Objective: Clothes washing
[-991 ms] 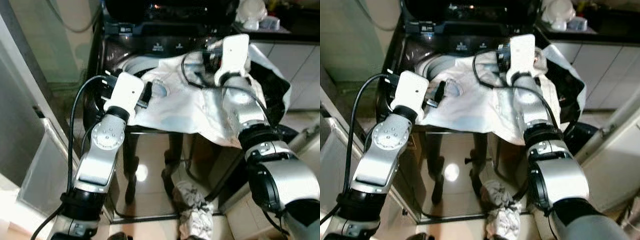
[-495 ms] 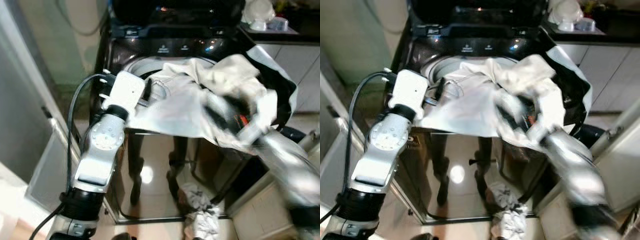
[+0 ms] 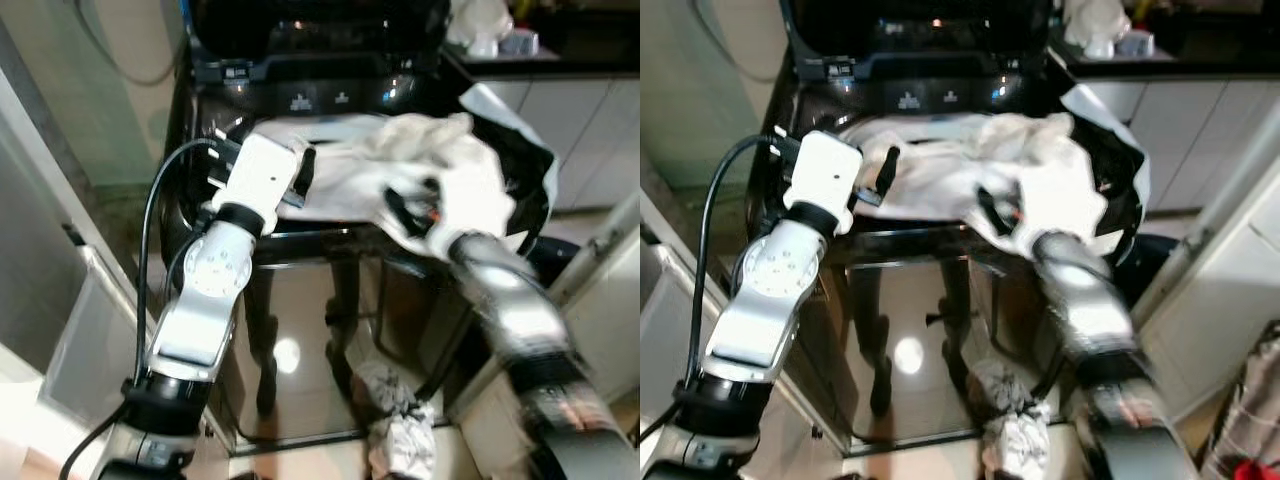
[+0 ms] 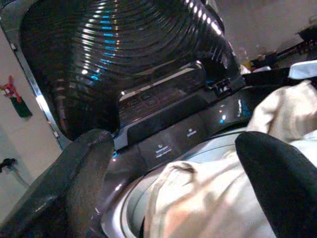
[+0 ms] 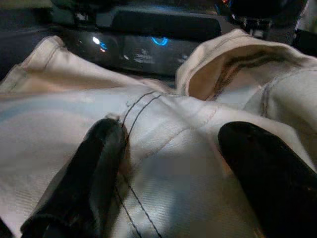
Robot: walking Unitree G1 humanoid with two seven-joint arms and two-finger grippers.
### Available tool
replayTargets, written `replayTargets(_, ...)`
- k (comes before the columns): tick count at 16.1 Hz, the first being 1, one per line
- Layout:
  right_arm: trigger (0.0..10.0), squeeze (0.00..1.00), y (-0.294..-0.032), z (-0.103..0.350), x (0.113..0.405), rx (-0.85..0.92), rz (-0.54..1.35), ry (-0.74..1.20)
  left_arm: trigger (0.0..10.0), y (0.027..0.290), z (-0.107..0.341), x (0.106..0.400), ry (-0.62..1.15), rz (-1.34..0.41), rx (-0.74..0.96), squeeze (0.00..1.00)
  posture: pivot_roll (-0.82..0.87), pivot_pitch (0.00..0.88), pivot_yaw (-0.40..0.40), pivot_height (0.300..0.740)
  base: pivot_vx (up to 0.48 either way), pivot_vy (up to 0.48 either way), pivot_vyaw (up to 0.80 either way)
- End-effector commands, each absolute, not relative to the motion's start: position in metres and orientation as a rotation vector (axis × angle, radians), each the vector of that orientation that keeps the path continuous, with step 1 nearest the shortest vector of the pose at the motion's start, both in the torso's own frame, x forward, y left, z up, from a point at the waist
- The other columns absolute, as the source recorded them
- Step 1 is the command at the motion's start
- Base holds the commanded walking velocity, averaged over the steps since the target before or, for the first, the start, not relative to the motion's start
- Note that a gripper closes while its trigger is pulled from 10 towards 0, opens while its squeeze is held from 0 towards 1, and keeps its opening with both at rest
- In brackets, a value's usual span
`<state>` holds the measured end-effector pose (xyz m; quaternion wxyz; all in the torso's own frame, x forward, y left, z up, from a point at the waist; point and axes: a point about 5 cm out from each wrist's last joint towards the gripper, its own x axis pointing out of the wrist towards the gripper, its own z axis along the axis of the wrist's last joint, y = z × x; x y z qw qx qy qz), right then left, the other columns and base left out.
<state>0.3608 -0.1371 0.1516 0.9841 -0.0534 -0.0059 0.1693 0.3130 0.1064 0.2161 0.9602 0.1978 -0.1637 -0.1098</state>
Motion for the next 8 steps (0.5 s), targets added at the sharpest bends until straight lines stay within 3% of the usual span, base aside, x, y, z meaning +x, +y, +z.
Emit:
replayTargets(1,10.0,0.00,-0.137,0.146,0.365,-0.149,0.314,0.015,10.0,0.106,0.217,0.314,-0.332,-0.219,0.408,0.00,-0.04,0.000,0.022,0.740,0.000,0.000,0.00)
replayTargets(3,10.0,0.00,-0.129,0.200,0.398,-0.292,0.115,-0.189,10.0,0.107,0.215,0.315,-0.321,-0.214,0.416,0.00,-0.04,0.000,0.026,0.740,0.000,0.000,0.00)
replayTargets(4,10.0,0.00,-0.126,0.211,0.400,-0.239,0.107,-0.234,10.0,0.107,0.214,0.316,-0.314,-0.202,0.426,0.00,-0.03,0.000,0.022,0.740,0.000,0.000,0.00)
replayTargets(5,10.0,0.00,-0.118,0.218,0.393,-0.078,0.168,-0.320,10.0,0.120,0.204,0.321,-0.244,-0.118,0.394,0.00,-0.03,0.000,0.012,0.740,0.000,0.000,0.00)
replayTargets(8,10.0,0.00,-0.126,0.178,0.345,0.062,0.274,-0.334,10.0,0.129,0.195,0.318,-0.217,-0.079,0.372,0.00,-0.04,0.000,0.009,0.740,0.000,0.000,0.00)
